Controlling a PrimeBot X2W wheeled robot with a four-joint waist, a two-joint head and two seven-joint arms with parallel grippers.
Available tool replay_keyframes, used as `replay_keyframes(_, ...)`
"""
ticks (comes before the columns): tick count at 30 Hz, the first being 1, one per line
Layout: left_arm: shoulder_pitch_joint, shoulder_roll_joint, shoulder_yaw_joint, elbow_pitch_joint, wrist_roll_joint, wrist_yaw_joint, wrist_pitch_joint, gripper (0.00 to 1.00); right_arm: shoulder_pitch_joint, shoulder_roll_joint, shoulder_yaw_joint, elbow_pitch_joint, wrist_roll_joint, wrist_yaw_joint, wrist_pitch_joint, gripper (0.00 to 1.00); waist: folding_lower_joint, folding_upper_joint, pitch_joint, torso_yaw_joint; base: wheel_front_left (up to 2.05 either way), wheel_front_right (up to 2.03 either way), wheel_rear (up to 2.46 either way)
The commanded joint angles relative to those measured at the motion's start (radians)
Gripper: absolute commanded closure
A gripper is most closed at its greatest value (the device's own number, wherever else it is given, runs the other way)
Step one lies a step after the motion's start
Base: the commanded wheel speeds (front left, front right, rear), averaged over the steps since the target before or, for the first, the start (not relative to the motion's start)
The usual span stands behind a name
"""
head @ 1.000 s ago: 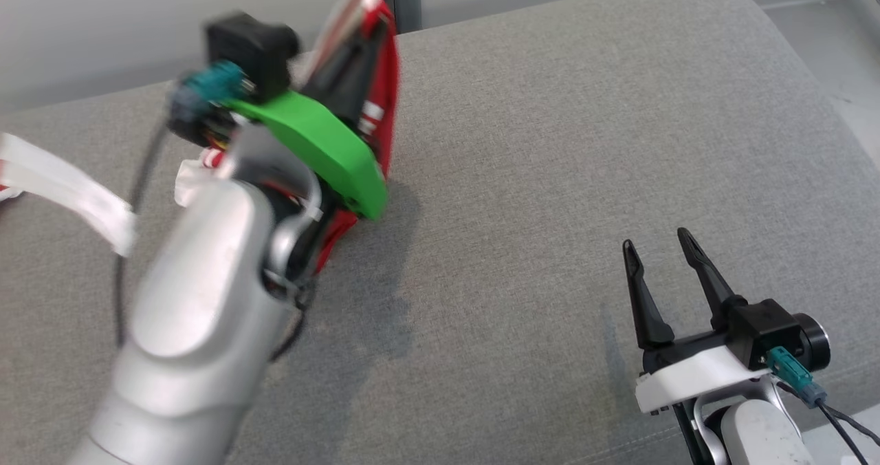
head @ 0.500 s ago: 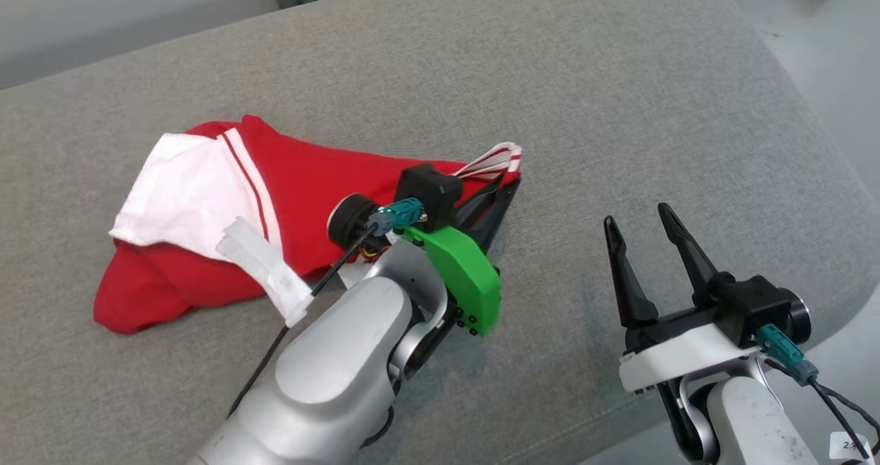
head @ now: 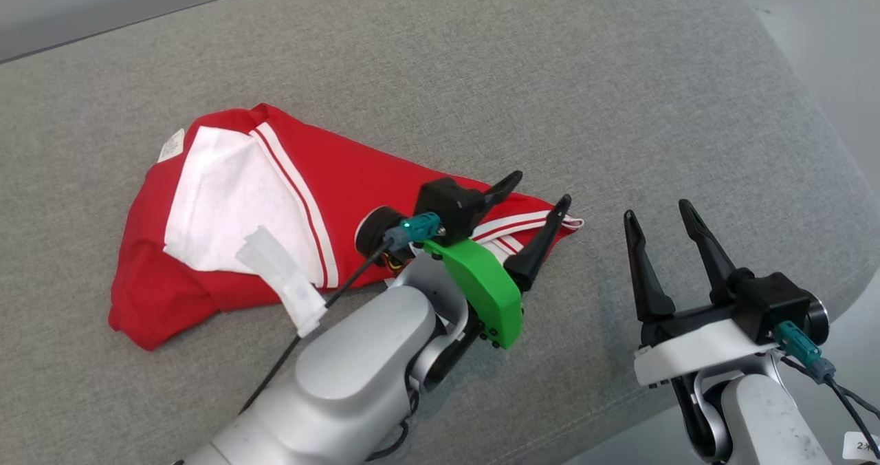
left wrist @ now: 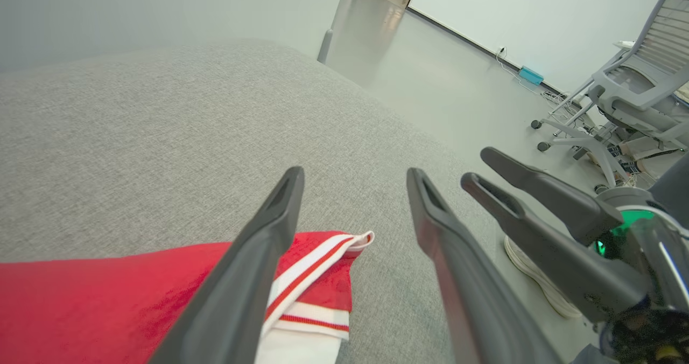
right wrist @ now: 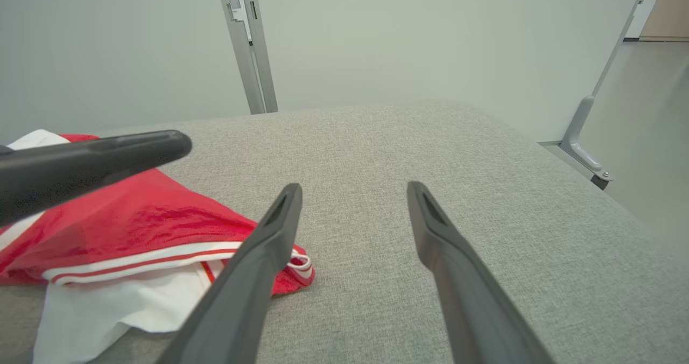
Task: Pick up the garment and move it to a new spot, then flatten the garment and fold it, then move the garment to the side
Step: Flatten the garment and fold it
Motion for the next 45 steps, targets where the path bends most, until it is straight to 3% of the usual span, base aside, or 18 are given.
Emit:
replay_keyframes(1,0.012,0.028,0.024,-0.014,-0.022,0.016,-0.011,0.0,0.022,-0.001,-0.005,-0.001,-0.008,-0.001,-0.003,0.0,0.0,-0.0001,-0.039,0.035,0.0,0.0,0.0)
replay_keyframes(11,0.212,0.343,0.238,-0.14,-0.11,0.23,-0.048,0.0,0.063,-0.001,-0.015,-0.01,-0.031,-0.001,-0.003,0.0,0.0,-0.0001,-0.091,0.1,0.0,0.0,0.0)
replay_keyframes(15,0.286,0.407,0.27,-0.183,-0.141,0.272,-0.036,0.0,0.072,-0.001,-0.02,-0.011,-0.045,-0.001,-0.003,0.0,0.0,-0.0001,-0.095,0.125,0.0,0.0,0.0)
replay_keyframes(20,0.321,0.425,0.297,-0.21,-0.165,0.306,-0.036,0.0,0.06,-0.001,-0.018,-0.012,-0.056,-0.001,-0.003,0.0,0.0,-0.0001,-0.092,0.143,0.0,0.0,0.0)
replay_keyframes(32,0.284,0.39,0.284,-0.181,-0.182,0.288,-0.011,0.02,0.049,-0.001,-0.007,-0.01,-0.051,-0.001,-0.003,0.0,0.0,-0.0001,-0.075,0.124,0.0,0.0,0.0)
replay_keyframes(33,0.284,0.39,0.284,-0.177,-0.185,0.283,-0.011,0.42,0.051,-0.001,-0.008,-0.01,-0.051,-0.001,-0.003,0.0,0.0,-0.0001,-0.075,0.121,0.0,0.0,0.0)
replay_keyframes(34,0.284,0.389,0.286,-0.174,-0.192,0.279,-0.008,1.0,0.053,-0.001,-0.01,-0.01,-0.05,-0.001,-0.003,0.0,0.0,-0.0001,-0.074,0.116,0.0,0.0,0.0)
replay_keyframes(45,0.165,0.396,0.281,-0.267,-0.176,0.247,0.052,1.0,0.028,-0.001,0.011,-0.01,-0.022,-0.001,-0.003,0.0,0.0,-0.0001,-0.043,0.052,0.0,0.0,0.0)
